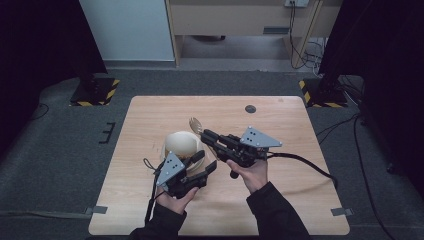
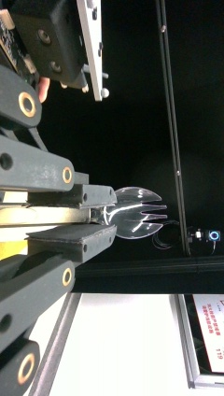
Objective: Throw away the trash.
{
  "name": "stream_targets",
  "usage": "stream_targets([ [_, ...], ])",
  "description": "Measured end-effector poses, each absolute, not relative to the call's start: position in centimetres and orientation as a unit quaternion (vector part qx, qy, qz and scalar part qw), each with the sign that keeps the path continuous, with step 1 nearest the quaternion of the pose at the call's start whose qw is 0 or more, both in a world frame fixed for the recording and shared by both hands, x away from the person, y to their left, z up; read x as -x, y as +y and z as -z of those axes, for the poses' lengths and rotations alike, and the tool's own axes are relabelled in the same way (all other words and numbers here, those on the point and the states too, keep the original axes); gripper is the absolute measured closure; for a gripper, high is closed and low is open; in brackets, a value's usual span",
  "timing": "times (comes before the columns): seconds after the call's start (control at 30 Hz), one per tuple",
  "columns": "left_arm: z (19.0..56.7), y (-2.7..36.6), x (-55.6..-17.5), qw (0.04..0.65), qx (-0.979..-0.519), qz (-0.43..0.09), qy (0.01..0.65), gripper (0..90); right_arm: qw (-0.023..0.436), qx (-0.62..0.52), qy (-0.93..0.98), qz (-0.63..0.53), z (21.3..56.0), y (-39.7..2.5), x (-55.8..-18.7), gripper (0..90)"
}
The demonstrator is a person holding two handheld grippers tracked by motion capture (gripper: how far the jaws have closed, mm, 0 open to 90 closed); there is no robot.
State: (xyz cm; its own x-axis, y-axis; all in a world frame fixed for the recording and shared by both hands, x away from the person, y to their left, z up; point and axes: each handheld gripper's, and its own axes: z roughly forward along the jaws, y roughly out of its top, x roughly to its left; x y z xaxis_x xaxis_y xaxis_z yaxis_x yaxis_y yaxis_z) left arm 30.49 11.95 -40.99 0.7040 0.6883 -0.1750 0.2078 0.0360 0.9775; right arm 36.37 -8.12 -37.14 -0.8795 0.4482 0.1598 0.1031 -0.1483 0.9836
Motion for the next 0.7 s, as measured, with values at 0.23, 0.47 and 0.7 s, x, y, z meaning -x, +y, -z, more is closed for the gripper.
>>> stream_targets([
  [0.23,40.75,11.22,-30.94,0.647,-0.660,-0.180,0.337,46.8,0.117,-0.212,0.643,-0.727,37.17,-8.09,-36.27,80.1],
  [0.47,40.80,11.14,-31.43,0.648,-0.661,-0.166,0.341,59.9,0.119,-0.211,0.642,-0.727,37.13,-8.09,-36.17,80.0],
  [0.7,40.84,11.37,-31.51,0.637,-0.674,-0.167,0.336,74.1,0.116,-0.209,0.647,-0.724,37.32,-7.81,-36.06,80.1],
])
